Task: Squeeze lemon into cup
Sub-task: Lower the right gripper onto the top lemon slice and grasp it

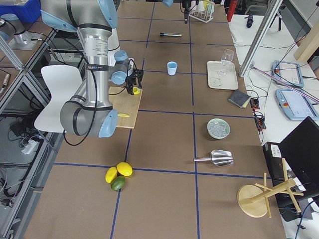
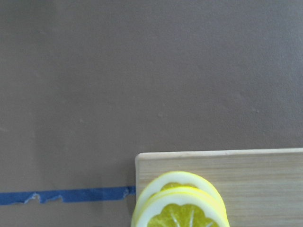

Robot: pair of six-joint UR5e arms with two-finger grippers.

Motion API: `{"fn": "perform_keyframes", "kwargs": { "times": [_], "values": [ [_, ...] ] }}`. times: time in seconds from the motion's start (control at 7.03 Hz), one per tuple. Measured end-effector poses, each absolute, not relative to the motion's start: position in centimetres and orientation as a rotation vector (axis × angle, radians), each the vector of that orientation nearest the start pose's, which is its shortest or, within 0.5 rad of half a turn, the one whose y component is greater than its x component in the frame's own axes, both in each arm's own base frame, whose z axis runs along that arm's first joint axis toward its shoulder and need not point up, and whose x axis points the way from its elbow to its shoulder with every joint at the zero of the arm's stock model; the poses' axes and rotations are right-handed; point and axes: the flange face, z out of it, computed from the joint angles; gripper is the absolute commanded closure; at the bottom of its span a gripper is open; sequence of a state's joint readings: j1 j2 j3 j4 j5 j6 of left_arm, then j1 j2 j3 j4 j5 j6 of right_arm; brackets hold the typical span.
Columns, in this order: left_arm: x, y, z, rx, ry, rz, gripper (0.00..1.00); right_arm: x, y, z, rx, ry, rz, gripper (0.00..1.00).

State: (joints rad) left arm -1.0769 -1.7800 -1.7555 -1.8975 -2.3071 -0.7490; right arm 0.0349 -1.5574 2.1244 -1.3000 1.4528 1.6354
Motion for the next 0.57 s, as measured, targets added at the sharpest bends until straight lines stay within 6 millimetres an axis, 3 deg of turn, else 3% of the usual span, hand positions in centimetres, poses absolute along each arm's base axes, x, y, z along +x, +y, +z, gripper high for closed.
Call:
{"fn": "perform_keyframes", "kwargs": {
  "times": [0.28, 0.57],
  "values": [
    [21.36, -53.68, 41.75, 0.148, 0.969, 0.031, 0.00, -46.93, -16.46, 37.34, 0.102, -0.827, 0.149, 0.01],
    [21.35, -53.66, 41.83, 0.147, 0.968, 0.031, 0.00, -46.95, -16.48, 37.55, 0.102, -0.821, 0.149, 0.10]
  ]
}}
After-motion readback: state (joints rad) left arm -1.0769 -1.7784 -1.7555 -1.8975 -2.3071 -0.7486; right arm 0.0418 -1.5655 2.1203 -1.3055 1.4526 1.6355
